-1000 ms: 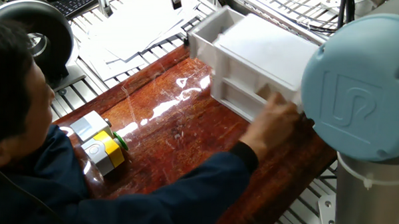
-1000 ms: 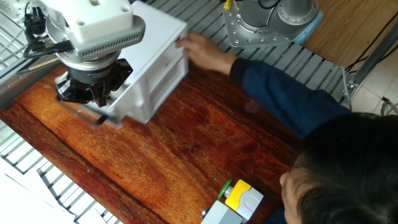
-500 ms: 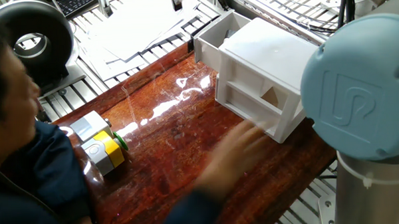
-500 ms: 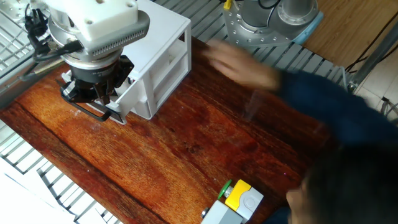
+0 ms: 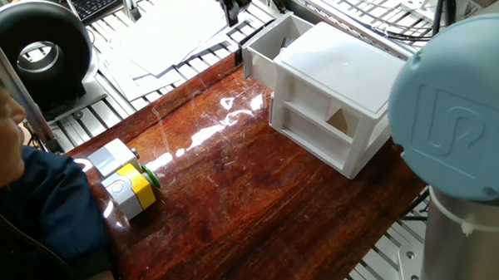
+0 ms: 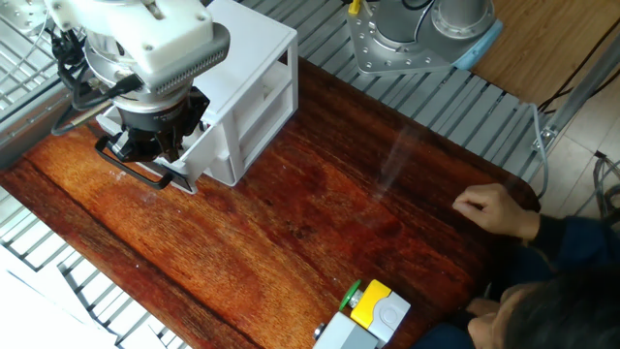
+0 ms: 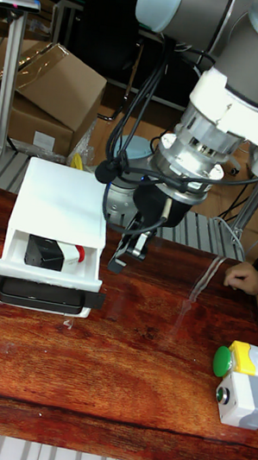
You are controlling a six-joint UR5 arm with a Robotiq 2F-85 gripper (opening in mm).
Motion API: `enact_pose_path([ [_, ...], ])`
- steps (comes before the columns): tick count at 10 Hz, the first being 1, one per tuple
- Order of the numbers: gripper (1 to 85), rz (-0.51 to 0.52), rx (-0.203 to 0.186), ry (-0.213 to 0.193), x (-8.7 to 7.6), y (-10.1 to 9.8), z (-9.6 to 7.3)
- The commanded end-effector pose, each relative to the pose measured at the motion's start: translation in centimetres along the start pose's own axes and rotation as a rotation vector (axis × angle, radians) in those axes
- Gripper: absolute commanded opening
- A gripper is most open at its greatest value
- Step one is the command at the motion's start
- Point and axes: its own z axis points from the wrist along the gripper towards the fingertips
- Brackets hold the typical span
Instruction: Take something out of a drawer
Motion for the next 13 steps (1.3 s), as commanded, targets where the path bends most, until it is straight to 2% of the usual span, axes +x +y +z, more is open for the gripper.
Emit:
enact_pose_path([
  [1,1.0,-0.006,-0.009,0.002,0.2,0.3,0.3],
  [4,1.0,0.074,-0.016,0.017,0.5,0.5,0.3],
  [5,1.0,0.069,0.001,0.016,0.5,0.1,0.3],
  [7,1.0,0.057,-0.007,-0.015,-0.3,0.3,0.3],
  [9,1.0,0.008,-0.019,-0.018,-0.4,0.6,0.3],
  [10,1.0,-0.009,-0.031,-0.012,0.7,0.6,0.4],
  [11,1.0,-0.032,-0.033,-0.003,2.5,0.4,1.0],
  [13,1.0,-0.076,-0.014,0.000,5.4,-0.2,2.7],
])
